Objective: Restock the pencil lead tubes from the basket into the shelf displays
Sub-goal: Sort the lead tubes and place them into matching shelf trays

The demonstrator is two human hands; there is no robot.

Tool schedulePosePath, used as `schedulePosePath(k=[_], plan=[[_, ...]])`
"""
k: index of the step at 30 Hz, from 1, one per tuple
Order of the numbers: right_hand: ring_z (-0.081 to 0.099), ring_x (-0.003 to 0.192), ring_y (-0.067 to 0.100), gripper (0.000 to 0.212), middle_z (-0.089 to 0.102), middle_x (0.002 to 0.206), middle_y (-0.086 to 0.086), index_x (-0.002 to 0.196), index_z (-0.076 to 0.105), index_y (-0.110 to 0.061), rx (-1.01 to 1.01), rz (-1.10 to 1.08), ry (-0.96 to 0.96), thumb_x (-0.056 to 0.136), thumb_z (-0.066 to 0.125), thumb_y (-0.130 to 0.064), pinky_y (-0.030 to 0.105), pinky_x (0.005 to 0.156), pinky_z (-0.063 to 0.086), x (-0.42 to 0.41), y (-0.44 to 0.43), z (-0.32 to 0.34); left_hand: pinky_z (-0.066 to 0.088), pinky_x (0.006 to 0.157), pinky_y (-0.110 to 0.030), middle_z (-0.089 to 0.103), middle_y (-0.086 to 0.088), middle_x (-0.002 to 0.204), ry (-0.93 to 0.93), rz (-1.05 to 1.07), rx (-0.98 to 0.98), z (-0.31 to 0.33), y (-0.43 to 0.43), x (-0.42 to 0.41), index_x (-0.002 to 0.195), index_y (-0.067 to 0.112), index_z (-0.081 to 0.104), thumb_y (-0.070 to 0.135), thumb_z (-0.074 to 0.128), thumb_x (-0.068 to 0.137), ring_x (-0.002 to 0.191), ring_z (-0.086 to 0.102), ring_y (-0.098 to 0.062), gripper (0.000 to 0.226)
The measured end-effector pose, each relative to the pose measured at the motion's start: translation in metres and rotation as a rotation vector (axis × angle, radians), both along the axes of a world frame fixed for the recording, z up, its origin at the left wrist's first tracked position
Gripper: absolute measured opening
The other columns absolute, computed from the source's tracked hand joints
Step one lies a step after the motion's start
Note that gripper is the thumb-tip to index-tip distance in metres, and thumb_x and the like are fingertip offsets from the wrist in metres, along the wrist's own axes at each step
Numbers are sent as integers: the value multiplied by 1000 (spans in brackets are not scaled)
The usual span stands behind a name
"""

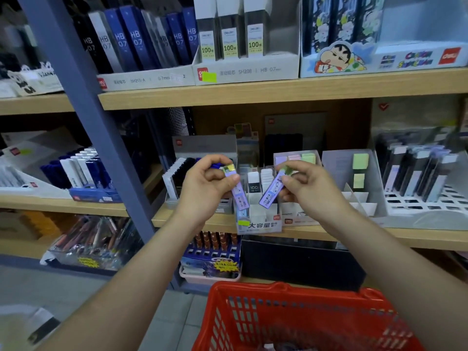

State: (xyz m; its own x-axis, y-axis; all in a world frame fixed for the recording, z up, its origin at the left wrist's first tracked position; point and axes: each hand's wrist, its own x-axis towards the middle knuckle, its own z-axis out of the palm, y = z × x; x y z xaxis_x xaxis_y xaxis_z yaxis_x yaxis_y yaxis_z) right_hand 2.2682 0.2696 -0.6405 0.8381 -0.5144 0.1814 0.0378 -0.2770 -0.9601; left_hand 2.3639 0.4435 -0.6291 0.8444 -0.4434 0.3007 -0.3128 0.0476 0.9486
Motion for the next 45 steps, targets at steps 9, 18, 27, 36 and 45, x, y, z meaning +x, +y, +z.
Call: schedulePosePath(k=[9,18,27,36,45], plan=[[65,68,0,32,69,83,-9,127,62,-23,-171,-6,6,99,54,-9,22,73,57,1,19,-6,59,70,-43,56,-5,71,-236,48,225,-11,-2,6,88,34,66,8,77,78,67,62,-25,30],[67,68,7,19,73,77,-3,109,60,-25,-149,-28,-5,96,60,-11,37,78,59,0,24,-9,46,58,-14,57,-1,77,-268,79,339,-30,-1,10,83,33,62,10,80,75,66,49,-9,31],[69,72,7,28,73,80,-6,120,66,-24,-128,-61,-30,95,61,-11,28,75,59,0,25,-7,49,67,-15,60,12,79,-355,56,423,-28,-1,15,85,32,66,10,76,80,73,56,-10,25],[69,63,5,19,71,67,-6,95,64,-27,-182,-28,-41,90,68,-9,35,74,60,16,38,-7,50,80,-21,69,13,92,-398,16,501,-25,-3,22,103,25,75,15,67,89,89,63,-6,19],[65,75,12,18,69,83,2,100,75,-13,-454,9,74,84,75,-7,16,73,53,26,44,-8,48,85,-27,60,3,100,-382,5,564,-13,-2,21,94,20,73,13,63,86,91,58,-12,14]])
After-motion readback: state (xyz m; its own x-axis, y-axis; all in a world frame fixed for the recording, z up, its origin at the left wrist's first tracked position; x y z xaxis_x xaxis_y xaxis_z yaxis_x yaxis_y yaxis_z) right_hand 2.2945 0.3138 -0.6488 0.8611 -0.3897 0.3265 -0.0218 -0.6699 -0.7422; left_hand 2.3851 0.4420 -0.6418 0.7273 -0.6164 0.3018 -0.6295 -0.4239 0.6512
